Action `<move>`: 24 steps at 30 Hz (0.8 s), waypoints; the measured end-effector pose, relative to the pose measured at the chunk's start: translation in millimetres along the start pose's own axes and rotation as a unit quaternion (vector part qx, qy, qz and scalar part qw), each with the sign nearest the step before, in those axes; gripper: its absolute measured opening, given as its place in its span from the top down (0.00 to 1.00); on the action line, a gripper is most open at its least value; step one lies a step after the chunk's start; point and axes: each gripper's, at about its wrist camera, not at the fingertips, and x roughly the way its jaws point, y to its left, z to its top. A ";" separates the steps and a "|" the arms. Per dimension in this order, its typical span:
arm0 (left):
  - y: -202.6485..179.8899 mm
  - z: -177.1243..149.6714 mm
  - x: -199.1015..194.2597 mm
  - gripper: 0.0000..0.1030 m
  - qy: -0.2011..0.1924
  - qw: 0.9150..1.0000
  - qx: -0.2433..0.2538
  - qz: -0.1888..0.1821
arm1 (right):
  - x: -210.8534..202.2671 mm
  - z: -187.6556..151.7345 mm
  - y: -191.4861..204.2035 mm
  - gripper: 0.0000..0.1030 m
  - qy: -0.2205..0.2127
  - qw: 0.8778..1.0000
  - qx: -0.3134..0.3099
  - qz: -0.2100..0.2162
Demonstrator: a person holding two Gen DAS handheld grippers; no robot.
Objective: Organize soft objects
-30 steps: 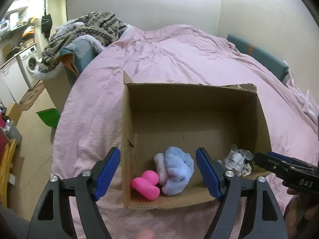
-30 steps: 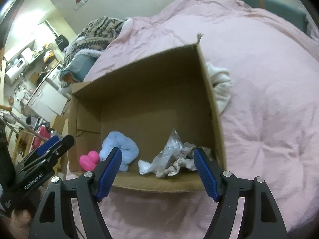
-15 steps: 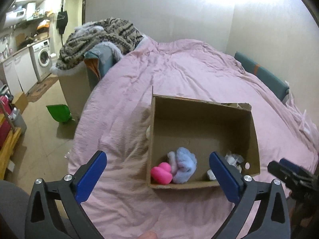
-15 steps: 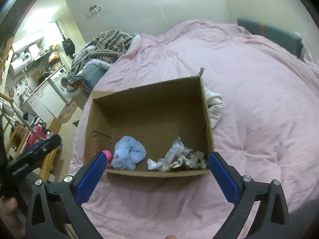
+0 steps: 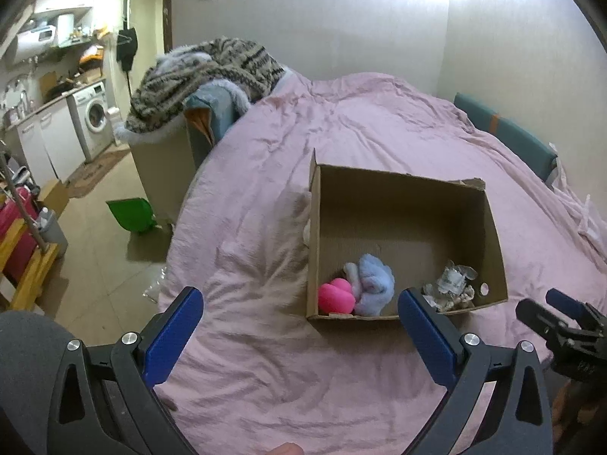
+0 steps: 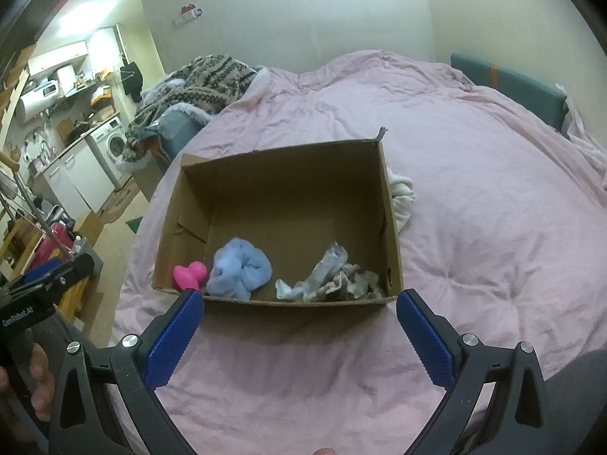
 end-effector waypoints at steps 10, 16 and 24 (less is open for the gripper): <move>4.3 -11.2 10.1 0.01 0.016 1.000 -0.008 -0.006 | 4.9 -3.1 6.9 0.00 -0.030 0.999 -0.027 -0.022; 2.6 -13.4 13.2 0.01 0.015 1.000 -0.006 0.000 | 9.7 -4.3 8.2 0.00 -0.025 0.999 -0.030 -0.026; 0.3 -13.7 12.7 0.01 0.012 1.000 0.001 -0.001 | 11.3 -3.4 6.4 0.00 -0.024 0.999 -0.024 -0.026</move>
